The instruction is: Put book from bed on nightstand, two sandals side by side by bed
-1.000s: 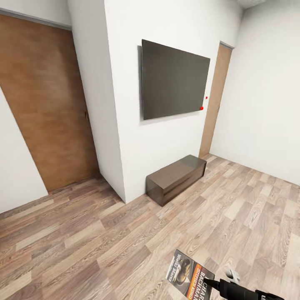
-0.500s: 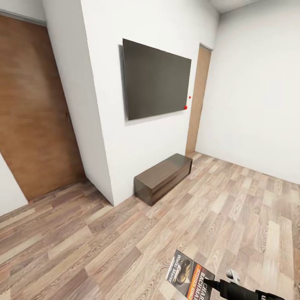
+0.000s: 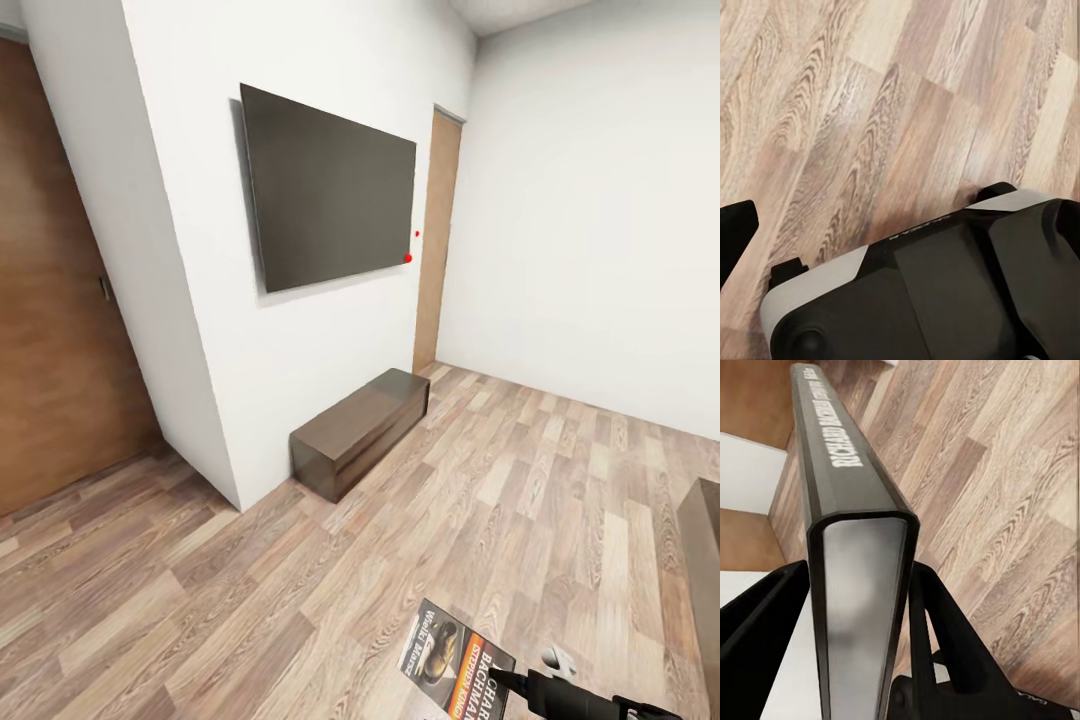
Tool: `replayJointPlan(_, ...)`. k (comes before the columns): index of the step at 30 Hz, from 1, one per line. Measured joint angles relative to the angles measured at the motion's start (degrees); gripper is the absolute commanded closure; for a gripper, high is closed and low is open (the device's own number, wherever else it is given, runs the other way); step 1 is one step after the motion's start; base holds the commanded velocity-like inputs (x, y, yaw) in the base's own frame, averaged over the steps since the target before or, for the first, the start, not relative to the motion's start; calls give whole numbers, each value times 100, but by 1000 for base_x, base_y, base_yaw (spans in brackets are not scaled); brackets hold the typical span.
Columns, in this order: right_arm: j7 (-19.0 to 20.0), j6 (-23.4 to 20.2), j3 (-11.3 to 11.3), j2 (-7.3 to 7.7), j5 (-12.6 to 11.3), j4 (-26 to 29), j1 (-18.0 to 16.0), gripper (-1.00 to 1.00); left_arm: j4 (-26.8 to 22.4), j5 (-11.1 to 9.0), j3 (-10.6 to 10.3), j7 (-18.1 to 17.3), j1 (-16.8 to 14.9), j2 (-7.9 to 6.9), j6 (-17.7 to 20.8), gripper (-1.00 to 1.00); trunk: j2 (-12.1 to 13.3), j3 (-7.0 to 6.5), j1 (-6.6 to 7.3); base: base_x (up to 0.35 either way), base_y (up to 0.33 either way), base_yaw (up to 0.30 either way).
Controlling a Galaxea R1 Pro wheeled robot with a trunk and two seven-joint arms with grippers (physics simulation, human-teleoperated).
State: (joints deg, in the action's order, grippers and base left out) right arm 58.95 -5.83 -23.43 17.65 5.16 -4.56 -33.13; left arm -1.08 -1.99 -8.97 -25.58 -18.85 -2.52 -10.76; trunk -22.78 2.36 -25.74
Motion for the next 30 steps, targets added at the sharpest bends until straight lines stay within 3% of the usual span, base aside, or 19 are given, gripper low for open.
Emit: replayJointPlan(30, 0, 0, 2, 1, 0, 0, 0, 100, 0, 0, 0, 0, -1, 0, -1, -100, 0, 0, 0, 0, 0, -231)
